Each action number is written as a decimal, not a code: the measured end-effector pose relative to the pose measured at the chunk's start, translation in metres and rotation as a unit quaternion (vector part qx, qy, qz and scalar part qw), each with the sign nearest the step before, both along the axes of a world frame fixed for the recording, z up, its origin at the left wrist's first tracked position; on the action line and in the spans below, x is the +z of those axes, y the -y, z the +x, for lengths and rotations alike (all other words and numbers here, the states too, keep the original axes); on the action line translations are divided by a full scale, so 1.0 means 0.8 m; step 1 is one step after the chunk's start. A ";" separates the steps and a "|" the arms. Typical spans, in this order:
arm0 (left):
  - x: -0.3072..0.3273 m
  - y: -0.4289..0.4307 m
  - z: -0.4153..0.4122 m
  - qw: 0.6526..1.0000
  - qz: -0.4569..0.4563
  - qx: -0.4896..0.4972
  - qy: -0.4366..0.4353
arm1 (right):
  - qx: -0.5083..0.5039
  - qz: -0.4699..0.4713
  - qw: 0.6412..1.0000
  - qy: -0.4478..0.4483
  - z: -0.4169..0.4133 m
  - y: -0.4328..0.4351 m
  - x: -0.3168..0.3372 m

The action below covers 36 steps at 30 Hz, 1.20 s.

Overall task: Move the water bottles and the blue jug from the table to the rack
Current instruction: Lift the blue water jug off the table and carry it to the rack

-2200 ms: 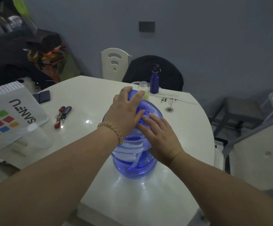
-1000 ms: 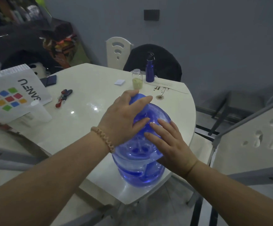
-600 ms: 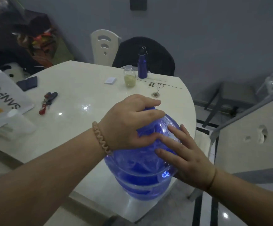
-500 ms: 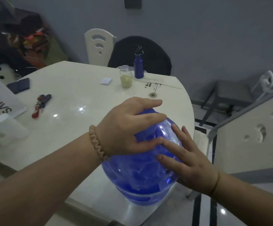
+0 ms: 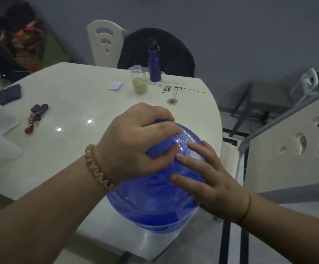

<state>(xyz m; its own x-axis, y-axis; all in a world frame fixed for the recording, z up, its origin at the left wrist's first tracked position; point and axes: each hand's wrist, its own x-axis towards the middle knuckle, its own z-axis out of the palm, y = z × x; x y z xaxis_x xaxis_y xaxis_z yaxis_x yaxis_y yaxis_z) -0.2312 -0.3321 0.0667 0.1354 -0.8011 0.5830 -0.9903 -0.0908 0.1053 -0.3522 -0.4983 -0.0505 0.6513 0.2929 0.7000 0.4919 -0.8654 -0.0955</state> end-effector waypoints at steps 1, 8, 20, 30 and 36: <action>0.000 -0.001 -0.001 1.000 -0.005 0.002 0.000 | 0.002 0.000 1.000 -0.004 -0.001 -0.001 -0.001; 0.004 0.004 -0.005 1.000 -0.011 0.009 0.000 | 0.004 0.011 1.000 -0.006 0.000 0.000 0.000; 0.015 0.034 -0.042 0.997 -0.045 -0.052 -0.025 | -0.053 0.003 0.998 -0.039 -0.069 0.010 0.030; 0.056 0.126 -0.139 0.973 -0.084 -0.210 -0.050 | -0.199 -0.020 0.978 -0.066 -0.219 0.044 0.088; 0.076 0.201 -0.232 0.954 -0.102 -0.277 -0.059 | -0.246 0.000 0.969 -0.033 -0.321 0.090 0.109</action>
